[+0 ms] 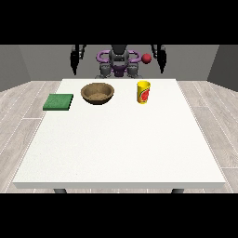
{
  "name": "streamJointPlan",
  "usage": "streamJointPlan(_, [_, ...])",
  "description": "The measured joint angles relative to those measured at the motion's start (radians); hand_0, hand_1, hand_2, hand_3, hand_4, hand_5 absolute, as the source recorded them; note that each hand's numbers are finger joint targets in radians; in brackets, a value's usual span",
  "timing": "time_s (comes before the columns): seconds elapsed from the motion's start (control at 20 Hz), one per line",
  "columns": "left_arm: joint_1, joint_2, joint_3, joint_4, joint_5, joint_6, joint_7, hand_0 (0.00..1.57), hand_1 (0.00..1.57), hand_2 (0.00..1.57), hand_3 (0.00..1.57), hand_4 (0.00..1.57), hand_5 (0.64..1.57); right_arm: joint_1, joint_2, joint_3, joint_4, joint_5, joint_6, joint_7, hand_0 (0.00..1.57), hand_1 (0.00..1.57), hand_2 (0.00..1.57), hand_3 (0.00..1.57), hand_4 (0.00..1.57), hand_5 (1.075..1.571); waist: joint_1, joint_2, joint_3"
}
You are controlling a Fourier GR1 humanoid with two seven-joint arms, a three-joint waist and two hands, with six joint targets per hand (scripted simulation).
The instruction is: Pick the cup and pour the ball into the bowl, then pick the bowl and place it on the pad
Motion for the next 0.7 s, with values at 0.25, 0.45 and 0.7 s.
streamJointPlan(0.25, [-0.009, 0.021, 0.006, -0.058, 0.008, -0.007, 0.051, 0.00, 0.00, 0.00, 0.00, 0.00, 1.562, -0.012, -0.023, -0.007, -0.061, -0.009, 0.007, 0.048, 0.00, 0.00, 0.00, 0.00, 0.58, 1.570, -0.001, -0.158, -0.0018])
streamJointPlan(0.45, [0.048, -0.034, -0.008, -0.116, 0.086, -0.005, 0.150, 0.00, 0.00, 0.00, 0.00, 0.00, 1.561, 0.062, 0.031, 0.009, -0.119, -0.083, 0.009, 0.137, 0.00, 0.00, 0.00, 0.00, 0.52, 1.570, -0.020, -0.329, -0.0018])
streamJointPlan(0.7, [0.142, -0.059, -0.023, -0.235, 0.135, 0.007, 0.259, 0.00, 0.00, 0.00, 0.00, 0.00, 1.553, 0.170, 0.059, 0.014, -0.249, -0.159, 0.006, 0.248, 0.00, 0.00, 0.00, 0.00, 0.52, 1.570, -0.032, -0.414, -0.0013])
